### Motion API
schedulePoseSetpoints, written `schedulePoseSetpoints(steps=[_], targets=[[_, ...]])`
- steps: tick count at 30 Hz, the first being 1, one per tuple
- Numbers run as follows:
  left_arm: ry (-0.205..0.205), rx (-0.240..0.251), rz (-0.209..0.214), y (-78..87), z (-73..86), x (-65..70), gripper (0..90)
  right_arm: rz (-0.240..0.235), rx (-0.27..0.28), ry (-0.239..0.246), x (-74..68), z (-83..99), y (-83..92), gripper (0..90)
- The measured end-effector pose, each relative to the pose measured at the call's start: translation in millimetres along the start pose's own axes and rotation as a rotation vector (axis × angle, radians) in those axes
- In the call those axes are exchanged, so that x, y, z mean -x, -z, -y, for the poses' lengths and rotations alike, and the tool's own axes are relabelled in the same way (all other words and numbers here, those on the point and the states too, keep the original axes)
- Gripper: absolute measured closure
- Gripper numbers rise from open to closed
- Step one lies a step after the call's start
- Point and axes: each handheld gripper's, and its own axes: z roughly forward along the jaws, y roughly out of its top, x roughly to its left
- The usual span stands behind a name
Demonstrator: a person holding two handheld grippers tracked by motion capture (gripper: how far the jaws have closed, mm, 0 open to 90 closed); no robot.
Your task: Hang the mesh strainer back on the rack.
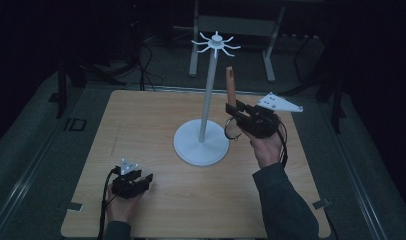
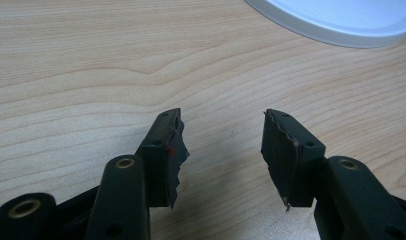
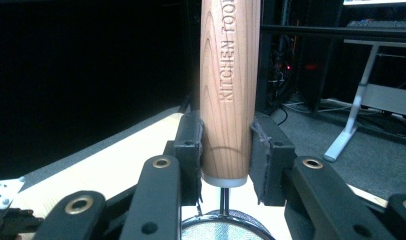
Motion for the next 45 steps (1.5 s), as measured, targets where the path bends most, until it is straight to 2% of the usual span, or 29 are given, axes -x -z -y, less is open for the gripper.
schedulePoseSetpoints(steps=[9, 31, 45], targets=[[0.001, 0.001, 0.001, -0.1, 0.0, -0.1, 51.1, -0.014, 0.04, -0.032, 0.7, -1.8, 1.6, 68.8], [-0.001, 0.0, 0.002, -0.3, 0.0, 0.1, 51.2, -0.005, 0.106, -0.023, -1.4, -17.8, 8.2, 68.8], [0.0, -0.002, 0.002, -0.4, 0.0, 0.0, 51.1, -0.009, 0.102, -0.018, 1.5, -30.5, 2.7, 68.8]])
